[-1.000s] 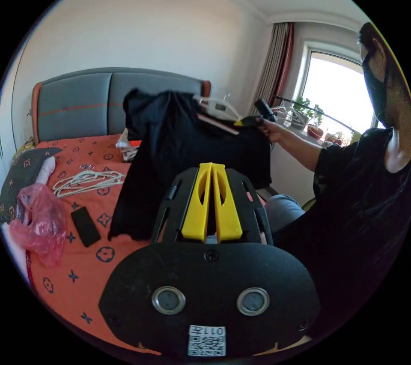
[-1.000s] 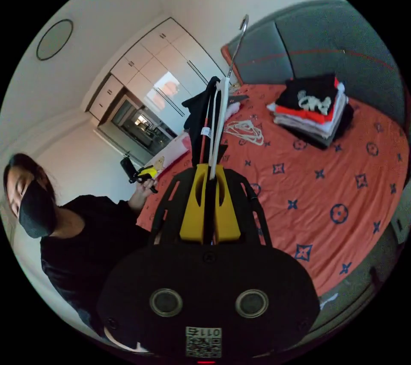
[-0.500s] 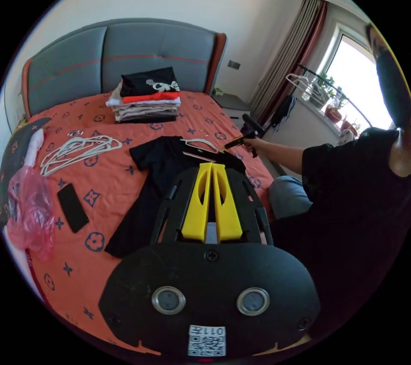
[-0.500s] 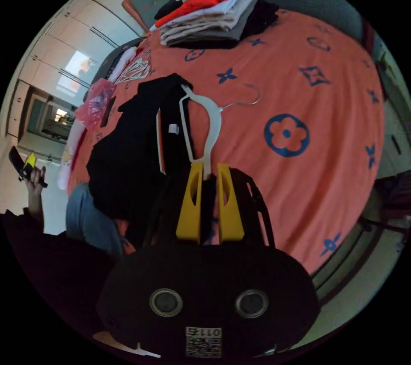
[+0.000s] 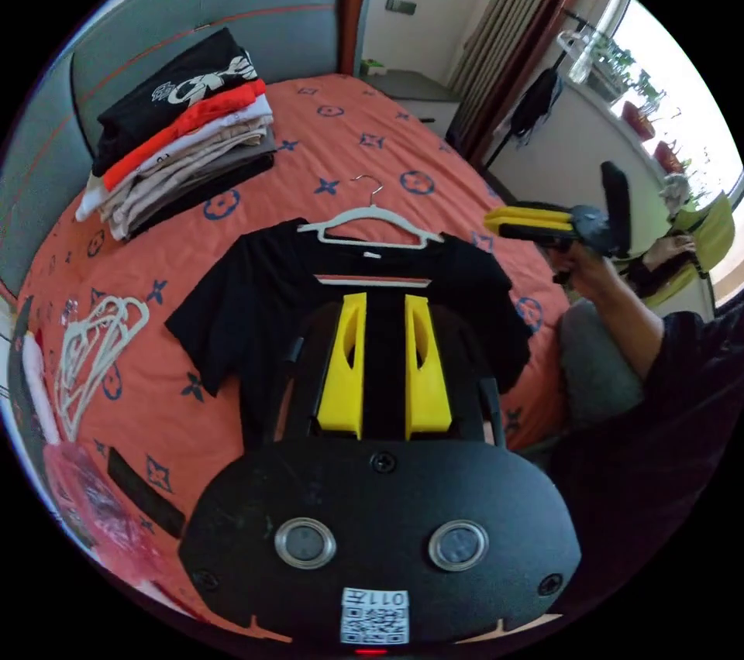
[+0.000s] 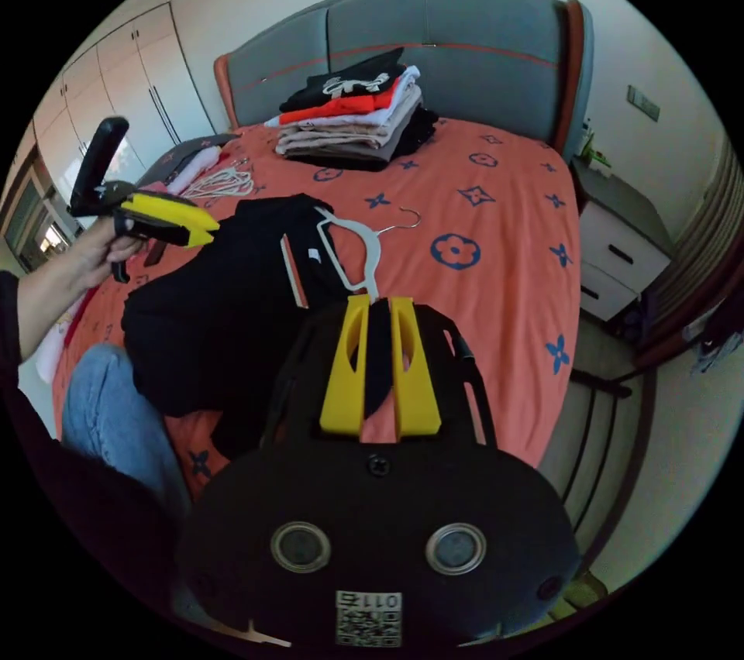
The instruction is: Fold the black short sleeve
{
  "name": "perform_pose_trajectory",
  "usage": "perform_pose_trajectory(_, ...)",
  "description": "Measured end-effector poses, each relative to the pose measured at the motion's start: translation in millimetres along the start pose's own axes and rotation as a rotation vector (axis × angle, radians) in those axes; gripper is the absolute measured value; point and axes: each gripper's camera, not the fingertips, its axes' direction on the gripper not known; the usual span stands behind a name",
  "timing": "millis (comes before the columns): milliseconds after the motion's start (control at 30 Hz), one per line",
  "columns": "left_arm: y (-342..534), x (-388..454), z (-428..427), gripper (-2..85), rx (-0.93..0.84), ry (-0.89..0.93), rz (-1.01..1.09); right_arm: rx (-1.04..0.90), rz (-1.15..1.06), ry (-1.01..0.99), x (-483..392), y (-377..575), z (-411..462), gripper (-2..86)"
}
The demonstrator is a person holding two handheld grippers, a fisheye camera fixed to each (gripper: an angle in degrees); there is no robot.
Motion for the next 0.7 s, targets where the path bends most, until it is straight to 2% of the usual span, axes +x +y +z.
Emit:
perform_pose_trajectory(100, -44, 0, 11, 7.7, -0.088, -0.15, 0.068, -0.124, -0.061, -0.007, -30, -10, 12, 1.7)
perform_pose_trajectory(367, -152, 5, 81, 12.1, -0.461, -0.374, 0.265, -0.166, -0.085, 0.007, -90, -33, 10, 1.3)
perform_pose_trajectory(467, -173, 14, 112, 10.1, -0.605, -0.437, 0.326, -0.232, -0.132, 0.048, -119, -39, 17, 1.2)
perform_pose_trajectory(600, -177, 24, 120, 3.6, -0.644, -0.476, 0.376, -0.24, -0.186, 0.084, -153, -42, 14, 0.9)
perform_pose_trajectory(700, -167, 18, 107, 1.4, -0.639, -0.395, 0.315, -0.218, -0.182, 0.078, -169, -40, 6, 0.8)
